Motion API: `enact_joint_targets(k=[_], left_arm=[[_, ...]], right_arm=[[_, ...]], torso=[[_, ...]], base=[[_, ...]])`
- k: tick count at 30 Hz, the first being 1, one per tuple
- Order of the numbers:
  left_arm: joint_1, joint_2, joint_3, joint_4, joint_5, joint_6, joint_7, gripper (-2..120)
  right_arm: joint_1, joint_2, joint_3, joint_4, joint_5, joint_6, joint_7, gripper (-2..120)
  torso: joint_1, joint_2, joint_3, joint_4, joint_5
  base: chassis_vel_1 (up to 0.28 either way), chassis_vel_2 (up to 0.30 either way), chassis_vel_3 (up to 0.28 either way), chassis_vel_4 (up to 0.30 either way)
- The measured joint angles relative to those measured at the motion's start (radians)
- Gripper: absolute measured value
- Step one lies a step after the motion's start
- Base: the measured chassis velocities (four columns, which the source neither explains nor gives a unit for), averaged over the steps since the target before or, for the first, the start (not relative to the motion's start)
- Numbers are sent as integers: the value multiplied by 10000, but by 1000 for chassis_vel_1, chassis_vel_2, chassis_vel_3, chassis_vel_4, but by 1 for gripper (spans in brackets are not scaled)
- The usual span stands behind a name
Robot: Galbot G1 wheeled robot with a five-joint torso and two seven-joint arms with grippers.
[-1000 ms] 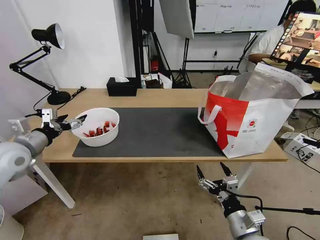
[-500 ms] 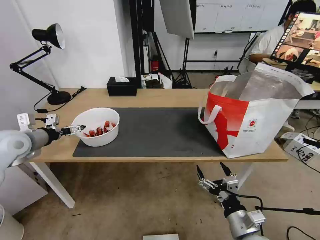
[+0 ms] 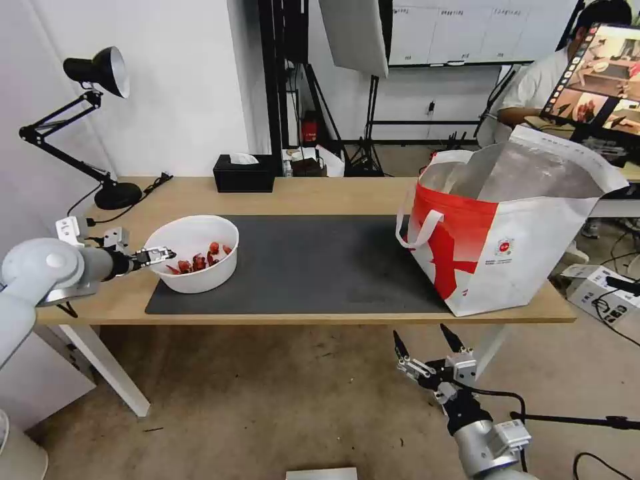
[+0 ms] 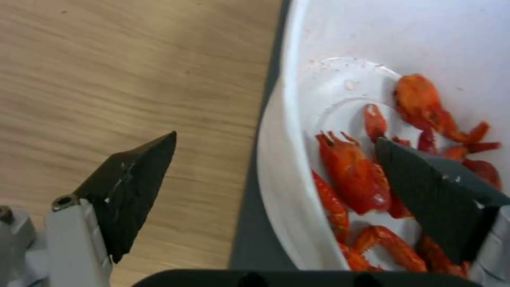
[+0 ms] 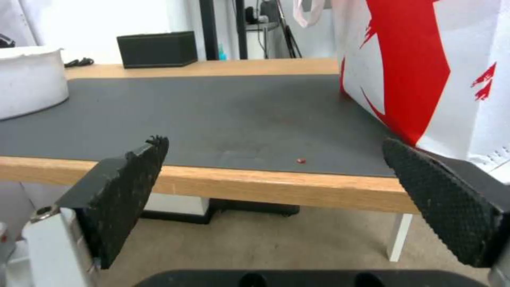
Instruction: Pick up the trash from the table and place it into the takeout bag.
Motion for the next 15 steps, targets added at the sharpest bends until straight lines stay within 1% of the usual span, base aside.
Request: enact_joint_targets(k=[1, 2, 4, 5, 7, 8, 10, 11, 12, 13, 14, 15], left_arm=[[0, 0, 0, 0, 0, 0, 0, 100], [-107, -23, 116, 43, -42, 0, -217, 100], [-296, -99, 270, 125, -56, 0, -558, 93], [-296, -99, 270, 125, -56, 0, -558, 93], [-414, -163, 386, 165, -56, -11, -834, 83], [-414, -163, 386, 165, -56, -11, -834, 83], [-395, -178, 407, 159, -65, -28, -905, 72], [-395, -178, 407, 159, -65, -28, -905, 72], [-367, -200, 387, 148, -100, -45, -947, 69], [-304, -267, 318, 137, -157, -89, -1047, 59], [-264, -299, 279, 126, -170, -102, -1078, 57], [-264, -299, 279, 126, -170, -102, -1078, 57]], right_arm=[[0, 0, 0, 0, 0, 0, 0, 100], [0, 0, 0, 0, 0, 0, 0, 100], [0, 0, 0, 0, 0, 0, 0, 100], [0, 0, 0, 0, 0, 0, 0, 100], [0, 0, 0, 0, 0, 0, 0, 100], [0, 0, 0, 0, 0, 0, 0, 100], [0, 0, 0, 0, 0, 0, 0, 100], [0, 0, 0, 0, 0, 0, 0, 100], [0, -1, 0, 0, 0, 0, 0, 100], [0, 0, 0, 0, 0, 0, 0, 100], [0, 0, 0, 0, 0, 0, 0, 100], [0, 0, 0, 0, 0, 0, 0, 100]], torso=[[0, 0, 0, 0, 0], [0, 0, -1, 1, 0], [0, 1, -1, 0, 0], [0, 1, -1, 0, 0], [-1, 0, -1, -1, 2], [-1, 0, -1, -1, 2], [-1, 2, -2, 1, 3], [-1, 2, -2, 1, 3], [-2, 2, -2, 2, 4], [-2, 2, -2, 2, 5], [-2, 3, -3, 2, 5], [-2, 3, -3, 2, 5]], base=[[0, 0, 0, 0], [0, 0, 0, 0], [0, 0, 0, 0], [0, 0, 0, 0], [0, 0, 0, 0], [0, 0, 0, 0], [0, 0, 0, 0], [0, 0, 0, 0], [0, 0, 0, 0], [0, 0, 0, 0], [0, 0, 0, 0], [0, 0, 0, 0]])
